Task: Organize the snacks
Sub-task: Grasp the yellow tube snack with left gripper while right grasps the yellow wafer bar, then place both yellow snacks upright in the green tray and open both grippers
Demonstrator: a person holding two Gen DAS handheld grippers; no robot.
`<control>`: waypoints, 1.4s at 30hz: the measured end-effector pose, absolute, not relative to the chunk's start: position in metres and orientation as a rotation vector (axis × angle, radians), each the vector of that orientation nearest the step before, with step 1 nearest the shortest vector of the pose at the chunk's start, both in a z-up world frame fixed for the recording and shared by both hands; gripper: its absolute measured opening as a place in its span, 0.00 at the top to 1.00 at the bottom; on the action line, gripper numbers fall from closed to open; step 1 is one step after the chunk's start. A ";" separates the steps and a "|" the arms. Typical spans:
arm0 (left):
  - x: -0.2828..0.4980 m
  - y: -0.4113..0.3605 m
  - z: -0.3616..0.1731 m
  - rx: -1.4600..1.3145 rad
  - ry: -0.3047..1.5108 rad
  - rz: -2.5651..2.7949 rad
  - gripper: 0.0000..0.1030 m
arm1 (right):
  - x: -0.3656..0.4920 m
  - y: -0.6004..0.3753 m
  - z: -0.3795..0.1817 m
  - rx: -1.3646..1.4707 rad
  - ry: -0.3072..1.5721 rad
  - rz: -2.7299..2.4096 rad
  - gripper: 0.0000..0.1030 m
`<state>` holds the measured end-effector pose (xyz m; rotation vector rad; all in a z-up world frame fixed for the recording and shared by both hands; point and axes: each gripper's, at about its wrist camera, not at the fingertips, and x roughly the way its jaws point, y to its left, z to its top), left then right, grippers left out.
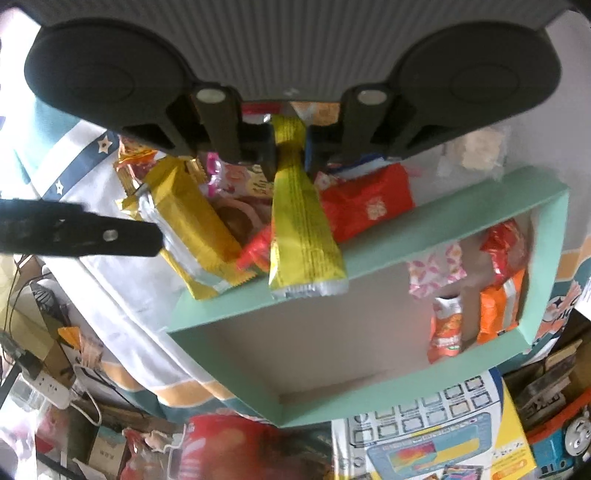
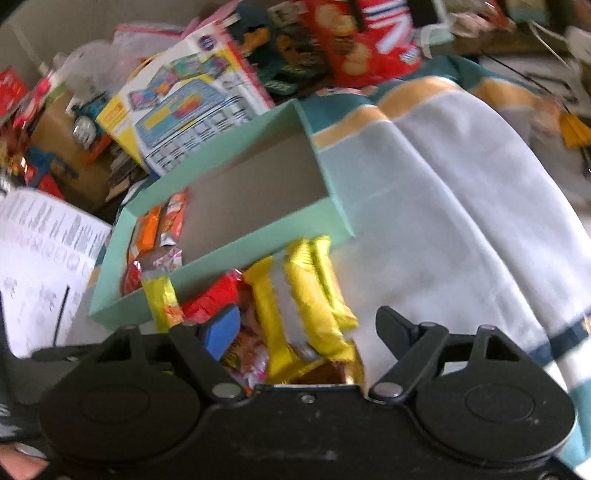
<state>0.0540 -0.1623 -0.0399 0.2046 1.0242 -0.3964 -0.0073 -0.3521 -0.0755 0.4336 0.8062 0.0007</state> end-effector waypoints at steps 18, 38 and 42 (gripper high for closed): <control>0.061 -0.118 -0.009 0.048 1.016 -0.427 0.87 | 0.012 -0.332 -0.083 0.290 0.791 -0.062 0.54; 0.218 -0.159 0.004 0.004 0.984 -0.418 0.87 | 0.170 -0.352 -0.013 0.341 0.742 -0.001 0.54; 0.250 -0.170 -0.017 -0.009 1.015 -0.403 0.87 | 0.221 -0.351 -0.019 0.334 0.755 -0.001 0.54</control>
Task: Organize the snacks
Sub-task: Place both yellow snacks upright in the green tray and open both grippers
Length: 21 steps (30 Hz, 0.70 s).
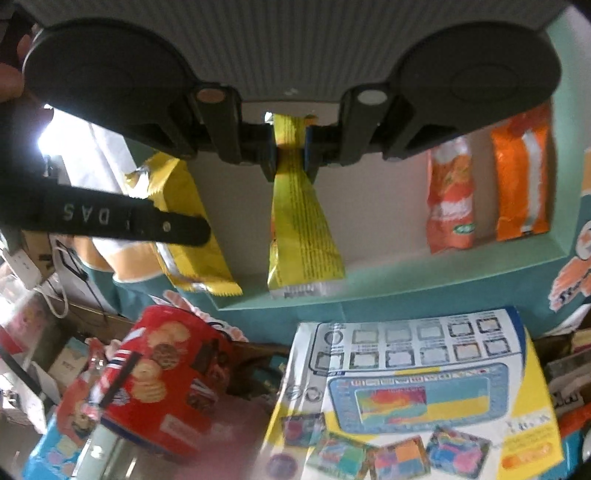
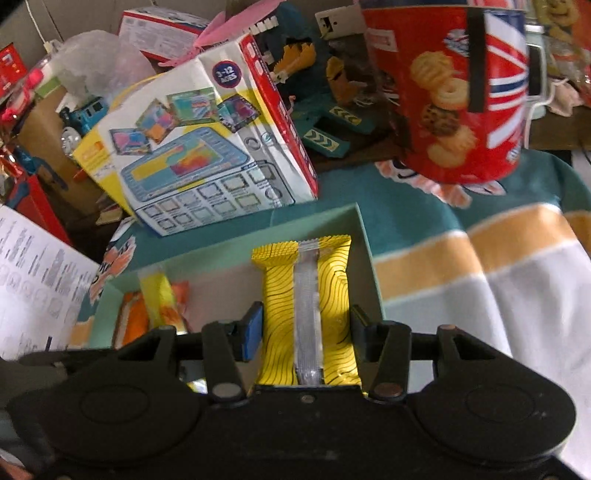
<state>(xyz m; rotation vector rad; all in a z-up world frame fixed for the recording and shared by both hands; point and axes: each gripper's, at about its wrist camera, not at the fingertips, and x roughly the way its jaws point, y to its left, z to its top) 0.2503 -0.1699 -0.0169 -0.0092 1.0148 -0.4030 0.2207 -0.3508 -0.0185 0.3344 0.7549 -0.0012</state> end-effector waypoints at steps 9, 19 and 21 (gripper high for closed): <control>0.298 -0.183 -0.048 -0.038 1.080 -0.378 0.78 | 0.264 -0.360 -0.033 0.323 0.777 0.005 0.48; 0.288 -0.175 -0.037 -0.042 1.020 -0.291 0.03 | 0.227 -0.372 -0.018 0.418 0.678 0.005 0.10; 0.278 -0.171 -0.031 -0.032 1.012 -0.287 0.01 | 0.215 -0.372 -0.015 0.420 0.668 0.002 0.06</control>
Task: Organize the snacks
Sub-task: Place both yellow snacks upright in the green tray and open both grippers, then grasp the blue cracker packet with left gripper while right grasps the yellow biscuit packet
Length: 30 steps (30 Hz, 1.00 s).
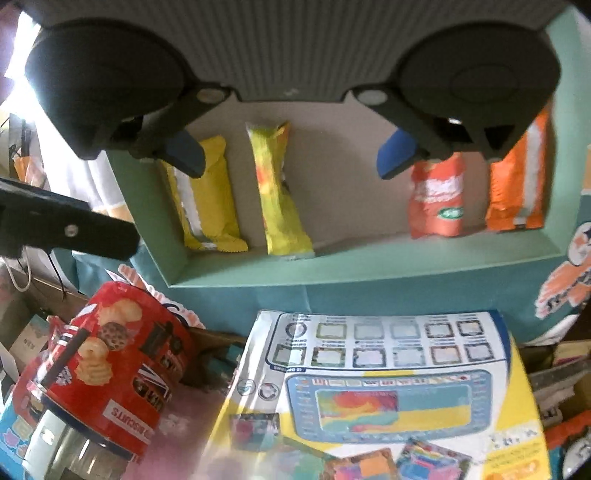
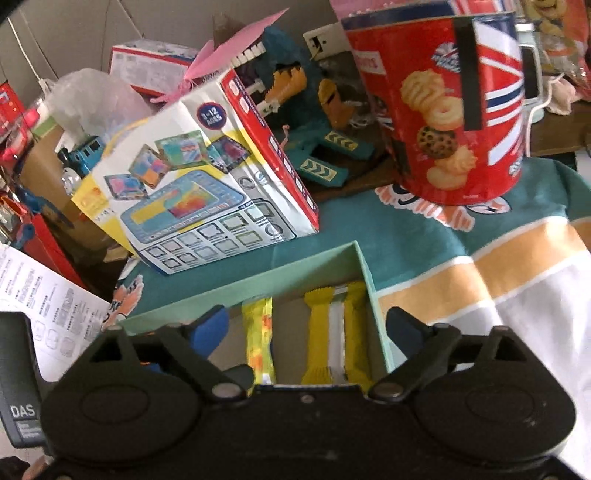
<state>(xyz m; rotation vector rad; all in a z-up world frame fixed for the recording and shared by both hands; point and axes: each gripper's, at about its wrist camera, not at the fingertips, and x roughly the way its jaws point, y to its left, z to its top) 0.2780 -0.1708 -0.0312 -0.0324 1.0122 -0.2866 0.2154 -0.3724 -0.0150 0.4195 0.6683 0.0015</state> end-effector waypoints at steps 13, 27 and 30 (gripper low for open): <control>0.183 -0.140 -0.010 0.009 1.018 -0.301 0.00 | 0.114 -0.370 -0.015 0.447 0.678 -0.007 0.00; 0.091 -0.099 -0.032 0.067 1.081 -0.307 0.00 | 0.032 -0.360 -0.055 0.511 0.788 -0.011 0.00; 0.082 -0.093 -0.042 0.068 1.109 -0.320 0.03 | 0.018 -0.357 -0.065 0.527 0.810 -0.012 0.00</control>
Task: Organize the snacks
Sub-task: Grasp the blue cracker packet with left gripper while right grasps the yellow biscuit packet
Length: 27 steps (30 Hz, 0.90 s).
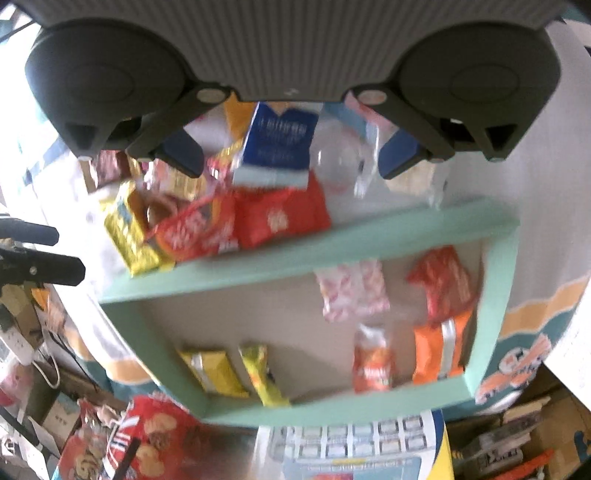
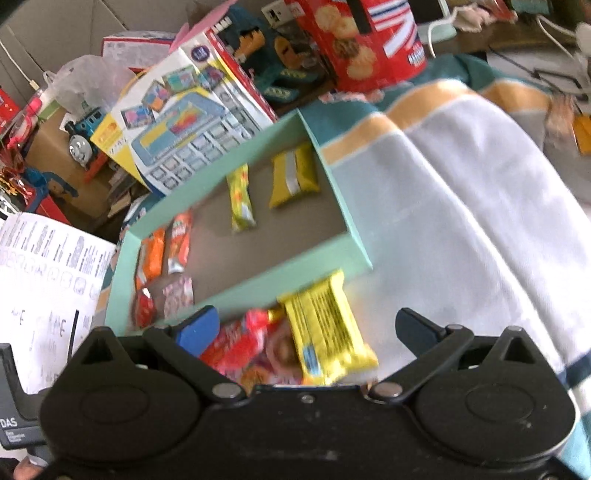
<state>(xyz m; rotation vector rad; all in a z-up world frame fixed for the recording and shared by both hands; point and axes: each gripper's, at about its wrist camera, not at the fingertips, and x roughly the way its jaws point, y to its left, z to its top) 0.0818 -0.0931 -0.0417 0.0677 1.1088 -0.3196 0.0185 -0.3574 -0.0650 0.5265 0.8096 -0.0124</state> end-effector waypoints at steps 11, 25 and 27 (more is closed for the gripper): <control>0.057 -0.082 -0.063 0.039 1.158 -0.410 0.64 | -0.009 -0.356 -0.090 0.576 0.881 -0.040 0.00; 0.061 -0.092 -0.071 0.069 1.146 -0.437 0.69 | 0.040 -0.329 -0.095 0.318 0.907 -0.075 0.21; 0.060 -0.090 -0.071 0.063 1.141 -0.442 0.69 | 0.046 -0.323 -0.099 0.269 0.915 -0.078 0.28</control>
